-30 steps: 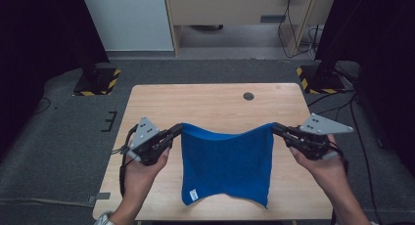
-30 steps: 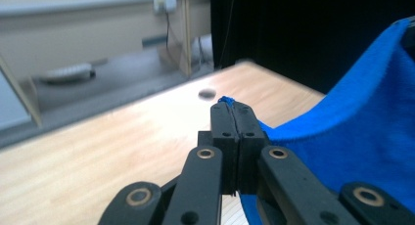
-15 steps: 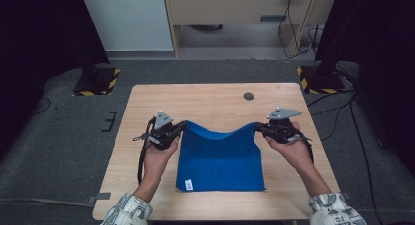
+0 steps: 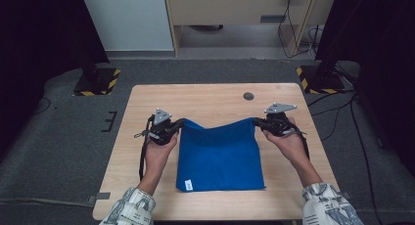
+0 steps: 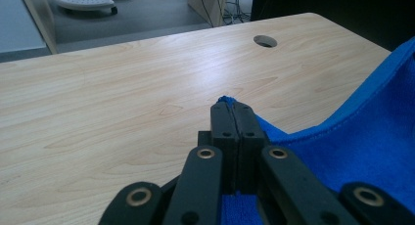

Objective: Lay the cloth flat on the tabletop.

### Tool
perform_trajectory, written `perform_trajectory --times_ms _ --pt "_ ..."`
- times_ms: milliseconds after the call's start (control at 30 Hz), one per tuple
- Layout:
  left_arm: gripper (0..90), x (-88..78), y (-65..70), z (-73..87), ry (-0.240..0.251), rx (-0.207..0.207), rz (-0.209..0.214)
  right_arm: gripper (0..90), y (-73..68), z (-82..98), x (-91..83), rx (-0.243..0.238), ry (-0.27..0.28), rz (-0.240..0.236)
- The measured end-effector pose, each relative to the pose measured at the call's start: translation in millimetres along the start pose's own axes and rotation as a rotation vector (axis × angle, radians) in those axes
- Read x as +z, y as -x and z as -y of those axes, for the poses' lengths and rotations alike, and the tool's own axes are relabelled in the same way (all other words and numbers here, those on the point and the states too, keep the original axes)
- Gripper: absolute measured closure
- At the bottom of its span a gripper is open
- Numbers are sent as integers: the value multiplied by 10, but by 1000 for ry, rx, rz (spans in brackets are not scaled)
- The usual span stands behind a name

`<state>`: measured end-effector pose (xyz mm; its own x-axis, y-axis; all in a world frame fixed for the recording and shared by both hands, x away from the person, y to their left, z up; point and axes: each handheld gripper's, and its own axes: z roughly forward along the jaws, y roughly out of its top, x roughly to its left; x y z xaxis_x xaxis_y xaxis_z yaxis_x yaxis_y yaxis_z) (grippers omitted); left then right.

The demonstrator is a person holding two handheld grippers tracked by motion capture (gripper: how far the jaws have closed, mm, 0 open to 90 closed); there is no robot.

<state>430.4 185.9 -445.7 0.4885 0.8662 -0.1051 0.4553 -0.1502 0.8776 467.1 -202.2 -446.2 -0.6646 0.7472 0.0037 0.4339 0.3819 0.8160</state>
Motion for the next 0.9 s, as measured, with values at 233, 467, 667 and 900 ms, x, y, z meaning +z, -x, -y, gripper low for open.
perform_trajectory --times_ms 233,467,667,900 --pt "895 73 -46 -38 7 -15 -1 868 77 12 74 25 12 23" --pt "895 145 -100 -67 -1 -27 -17 868 135 -18 143 37 7 33" --pt "895 143 -108 -95 4 -33 -15 868 153 -64 176 37 2 41" --pt "895 186 -128 -131 0 -42 -18 868 190 -136 190 54 14 47"
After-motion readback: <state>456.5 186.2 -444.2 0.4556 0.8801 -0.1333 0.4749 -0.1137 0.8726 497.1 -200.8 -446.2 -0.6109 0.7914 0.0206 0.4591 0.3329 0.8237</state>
